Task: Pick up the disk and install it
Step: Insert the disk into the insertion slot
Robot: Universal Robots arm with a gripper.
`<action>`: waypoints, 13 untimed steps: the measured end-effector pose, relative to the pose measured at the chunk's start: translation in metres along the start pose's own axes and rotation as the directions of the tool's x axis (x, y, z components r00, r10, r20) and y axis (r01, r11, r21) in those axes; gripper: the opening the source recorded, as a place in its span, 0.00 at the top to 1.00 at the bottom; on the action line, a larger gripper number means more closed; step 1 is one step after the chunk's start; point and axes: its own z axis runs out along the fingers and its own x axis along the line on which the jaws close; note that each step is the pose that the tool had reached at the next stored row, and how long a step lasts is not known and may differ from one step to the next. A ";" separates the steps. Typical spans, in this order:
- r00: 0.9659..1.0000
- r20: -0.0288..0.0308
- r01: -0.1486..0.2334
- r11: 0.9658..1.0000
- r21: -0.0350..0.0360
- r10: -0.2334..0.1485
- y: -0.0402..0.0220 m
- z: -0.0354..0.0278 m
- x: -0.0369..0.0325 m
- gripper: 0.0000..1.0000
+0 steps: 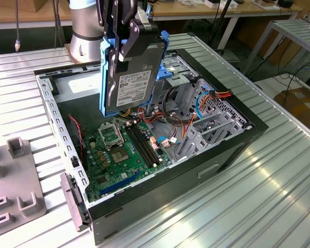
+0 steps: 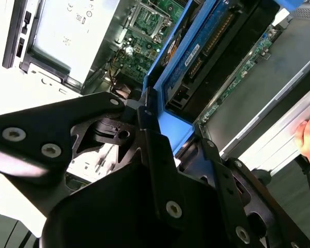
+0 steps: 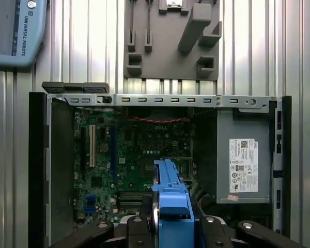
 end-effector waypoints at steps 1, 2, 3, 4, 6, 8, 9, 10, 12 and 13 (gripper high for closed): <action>1.000 0.000 0.000 1.000 0.000 0.000 -0.0012 0.0000 0.0000 0.63; 1.000 0.000 0.000 1.000 0.000 0.000 -0.0024 0.0000 0.0000 0.63; 1.000 0.000 0.000 1.000 0.000 0.000 -0.0039 0.0001 0.0000 0.63; 1.000 0.000 0.000 1.000 0.000 0.000 -0.0071 0.0002 0.0001 0.63; 1.000 0.000 0.000 1.000 0.000 0.000 -0.0100 0.0006 0.0004 0.63; 1.000 0.000 0.000 1.000 0.000 0.000 -0.0119 0.0006 0.0005 0.63; 1.000 0.000 0.000 1.000 0.000 0.000 -0.0130 0.0006 0.0005 0.63; 1.000 0.000 0.000 1.000 0.000 0.000 -0.0141 0.0006 0.0006 0.63; 1.000 0.000 0.000 1.000 0.000 0.000 -0.0165 0.0006 0.0008 0.63; 1.000 0.000 0.000 1.000 0.000 0.000 -0.0174 0.0006 0.0010 0.63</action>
